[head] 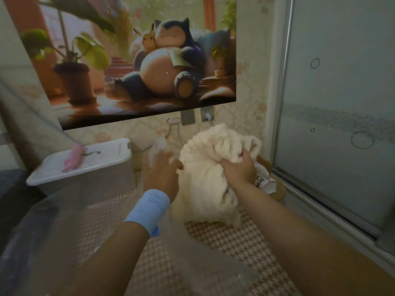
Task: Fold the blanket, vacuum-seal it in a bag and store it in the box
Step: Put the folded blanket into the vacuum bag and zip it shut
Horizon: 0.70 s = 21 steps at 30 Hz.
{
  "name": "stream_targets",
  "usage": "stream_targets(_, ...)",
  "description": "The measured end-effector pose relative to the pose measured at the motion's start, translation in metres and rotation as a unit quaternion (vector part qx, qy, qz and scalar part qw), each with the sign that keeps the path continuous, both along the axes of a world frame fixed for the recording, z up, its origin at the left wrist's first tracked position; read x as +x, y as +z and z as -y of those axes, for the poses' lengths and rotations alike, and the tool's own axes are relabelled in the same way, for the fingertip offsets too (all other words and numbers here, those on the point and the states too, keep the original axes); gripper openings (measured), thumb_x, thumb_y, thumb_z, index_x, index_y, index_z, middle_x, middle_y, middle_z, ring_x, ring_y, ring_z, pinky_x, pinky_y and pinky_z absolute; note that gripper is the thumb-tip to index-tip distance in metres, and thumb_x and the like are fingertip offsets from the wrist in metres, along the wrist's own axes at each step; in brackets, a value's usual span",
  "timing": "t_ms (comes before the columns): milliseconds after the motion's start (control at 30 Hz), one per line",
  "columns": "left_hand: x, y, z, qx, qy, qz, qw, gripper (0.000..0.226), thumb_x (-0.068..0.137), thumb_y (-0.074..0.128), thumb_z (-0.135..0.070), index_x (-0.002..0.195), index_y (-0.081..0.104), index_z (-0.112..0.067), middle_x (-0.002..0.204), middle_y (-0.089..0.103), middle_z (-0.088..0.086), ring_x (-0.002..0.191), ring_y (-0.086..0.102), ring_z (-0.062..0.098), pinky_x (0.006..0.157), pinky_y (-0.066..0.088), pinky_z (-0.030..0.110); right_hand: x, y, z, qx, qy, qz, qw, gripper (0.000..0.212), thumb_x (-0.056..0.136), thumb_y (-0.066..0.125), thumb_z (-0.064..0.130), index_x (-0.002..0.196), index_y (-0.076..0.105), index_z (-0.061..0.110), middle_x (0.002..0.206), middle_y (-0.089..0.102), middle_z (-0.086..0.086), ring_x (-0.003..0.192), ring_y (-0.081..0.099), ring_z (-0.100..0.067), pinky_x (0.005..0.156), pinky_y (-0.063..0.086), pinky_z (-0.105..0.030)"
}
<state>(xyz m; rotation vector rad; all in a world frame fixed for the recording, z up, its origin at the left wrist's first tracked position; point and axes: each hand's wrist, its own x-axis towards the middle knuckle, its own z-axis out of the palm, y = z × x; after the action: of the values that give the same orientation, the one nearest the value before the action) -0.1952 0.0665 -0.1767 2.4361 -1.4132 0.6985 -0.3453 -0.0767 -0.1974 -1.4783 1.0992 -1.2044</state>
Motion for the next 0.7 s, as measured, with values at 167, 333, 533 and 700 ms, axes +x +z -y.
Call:
stream_targets(167, 0.003, 0.004, -0.015, 0.074, 0.084, -0.324, 0.939, 0.053, 0.080, 0.072, -0.043, 0.128, 0.052, -0.042, 0.159, 0.007, 0.005, 0.138, 0.030, 0.031, 0.107, 0.039, 0.041, -0.039, 0.074, -0.004, -0.174, -0.008, -0.006, 0.985, 0.064, 0.081, 0.074, 0.029, 0.139, 0.051, 0.039, 0.119, 0.059, 0.020, 0.104, 0.054, -0.008, 0.086, 0.038, -0.021)
stream_targets(333, -0.029, -0.023, 0.004, 0.016, -0.017, -0.496, 0.868, 0.069, 0.082, 0.061, 0.003, 0.141, 0.045, -0.028, 0.140, 0.045, 0.013, 0.085, 0.066, 0.026, 0.069, 0.061, 0.037, -0.059, 0.107, -0.012, -0.167, -0.026, 0.104, 0.980, 0.060, 0.079, 0.076, 0.029, 0.134, 0.055, 0.039, 0.121, 0.062, 0.022, 0.106, 0.057, -0.005, 0.092, 0.046, -0.025)
stream_targets(533, -0.027, -0.023, -0.001, -0.208, -0.037, -0.742, 0.636, 0.052, 0.093, 0.050, 0.010, 0.139, 0.041, -0.012, 0.134, 0.048, 0.005, 0.119, 0.054, 0.032, 0.086, 0.053, 0.053, -0.062, 0.067, -0.011, -0.013, 0.029, 0.239, 0.971, 0.039, 0.079, 0.074, 0.012, 0.110, 0.065, 0.034, 0.102, 0.070, 0.012, 0.092, 0.065, -0.008, 0.079, 0.053, -0.025)
stream_targets(700, 0.007, -0.034, -0.029, -0.159, 0.028, -0.652, 0.741, 0.042, 0.094, 0.053, -0.007, 0.135, 0.049, -0.019, 0.138, 0.051, 0.010, 0.113, 0.057, 0.031, 0.085, 0.055, 0.048, -0.050, -0.021, 0.000, 0.133, 0.042, 0.171, 0.975, 0.046, 0.071, 0.080, 0.025, 0.115, 0.067, 0.032, 0.107, 0.071, 0.006, 0.097, 0.068, -0.020, 0.088, 0.058, -0.043)
